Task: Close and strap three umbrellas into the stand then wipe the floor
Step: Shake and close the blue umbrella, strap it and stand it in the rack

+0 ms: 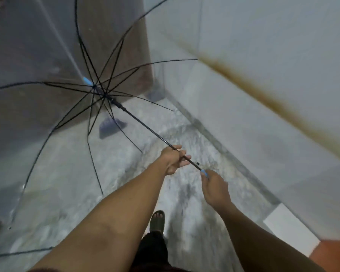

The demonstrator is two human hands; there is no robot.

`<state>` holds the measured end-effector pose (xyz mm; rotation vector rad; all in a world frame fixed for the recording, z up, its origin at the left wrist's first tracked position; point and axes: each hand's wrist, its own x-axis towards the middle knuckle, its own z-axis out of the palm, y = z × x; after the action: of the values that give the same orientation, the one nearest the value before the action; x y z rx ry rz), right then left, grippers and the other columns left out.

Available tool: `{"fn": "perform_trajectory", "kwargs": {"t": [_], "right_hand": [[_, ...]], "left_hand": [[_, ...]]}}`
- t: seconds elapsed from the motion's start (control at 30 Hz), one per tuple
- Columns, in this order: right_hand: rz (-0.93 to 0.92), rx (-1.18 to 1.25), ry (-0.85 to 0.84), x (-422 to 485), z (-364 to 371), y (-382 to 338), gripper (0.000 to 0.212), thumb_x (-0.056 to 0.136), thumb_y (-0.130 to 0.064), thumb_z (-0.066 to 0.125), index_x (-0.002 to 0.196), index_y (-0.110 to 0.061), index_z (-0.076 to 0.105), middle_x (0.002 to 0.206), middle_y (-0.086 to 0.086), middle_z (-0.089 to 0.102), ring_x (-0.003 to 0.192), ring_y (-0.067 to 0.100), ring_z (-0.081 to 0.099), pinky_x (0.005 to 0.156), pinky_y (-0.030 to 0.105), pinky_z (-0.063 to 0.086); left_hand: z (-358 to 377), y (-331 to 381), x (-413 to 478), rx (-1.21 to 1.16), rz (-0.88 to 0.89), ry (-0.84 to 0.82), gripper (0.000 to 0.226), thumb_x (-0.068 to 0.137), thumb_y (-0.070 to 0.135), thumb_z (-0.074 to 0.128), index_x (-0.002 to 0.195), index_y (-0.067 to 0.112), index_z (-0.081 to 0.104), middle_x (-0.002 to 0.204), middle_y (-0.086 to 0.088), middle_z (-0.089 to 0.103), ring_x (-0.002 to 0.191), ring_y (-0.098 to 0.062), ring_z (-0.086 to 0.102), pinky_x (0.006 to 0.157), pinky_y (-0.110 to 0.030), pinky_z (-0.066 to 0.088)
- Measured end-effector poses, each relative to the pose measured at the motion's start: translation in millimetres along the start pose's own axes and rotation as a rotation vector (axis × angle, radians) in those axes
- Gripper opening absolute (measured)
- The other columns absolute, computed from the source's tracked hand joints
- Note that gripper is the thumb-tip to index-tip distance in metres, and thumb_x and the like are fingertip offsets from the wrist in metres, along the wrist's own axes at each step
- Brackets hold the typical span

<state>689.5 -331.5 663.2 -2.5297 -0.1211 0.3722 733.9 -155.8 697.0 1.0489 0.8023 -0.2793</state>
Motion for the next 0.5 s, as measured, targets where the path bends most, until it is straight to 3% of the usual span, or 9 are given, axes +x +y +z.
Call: {"fn": "perform_trajectory", "kwargs": {"t": [0.17, 0.23, 0.3, 0.5], "right_hand": [[0.118, -0.115, 0.168, 39, -6, -31, 0.036, 0.105, -0.036, 0.028, 0.098, -0.022, 0.060, 0.088, -0.008, 0.056, 0.091, 0.023, 0.061, 0.083, 0.038, 0.029], [0.167, -0.152, 0.215, 50, -12, -38, 0.033, 0.105, -0.036, 0.030, 0.094, -0.023, 0.058, 0.084, -0.009, 0.052, 0.089, 0.024, 0.059, 0.078, 0.036, 0.027], [0.189, -0.152, 0.260, 58, -22, -39, 0.030, 0.104, -0.036, 0.031, 0.089, -0.025, 0.054, 0.083, -0.008, 0.053, 0.087, 0.023, 0.057, 0.078, 0.036, 0.026], [0.220, -0.119, 0.404, 80, -56, -38, 0.026, 0.103, -0.035, 0.037, 0.085, -0.024, 0.052, 0.078, -0.008, 0.050, 0.078, 0.019, 0.044, 0.079, 0.035, 0.021]], "left_hand": [[10, 60, 45, 0.068, 0.019, -0.010, 0.019, 0.096, -0.007, 0.046, 0.113, 0.001, 0.046, 0.097, -0.013, 0.061, 0.077, -0.025, 0.068, 0.070, -0.046, 0.057], [13, 81, 58, 0.078, 0.016, -0.020, 0.008, 0.098, -0.006, 0.042, 0.101, -0.005, 0.050, 0.097, -0.015, 0.059, 0.078, -0.028, 0.067, 0.072, -0.049, 0.057], [17, 98, 68, 0.096, 0.013, -0.039, 0.014, 0.098, -0.005, 0.041, 0.090, -0.006, 0.052, 0.090, -0.016, 0.059, 0.077, -0.028, 0.068, 0.069, -0.048, 0.057], [39, 158, 98, 0.048, 0.040, -0.048, 0.012, 0.096, -0.008, 0.043, 0.088, -0.003, 0.051, 0.082, -0.023, 0.059, 0.070, -0.030, 0.066, 0.064, -0.053, 0.057]]}}
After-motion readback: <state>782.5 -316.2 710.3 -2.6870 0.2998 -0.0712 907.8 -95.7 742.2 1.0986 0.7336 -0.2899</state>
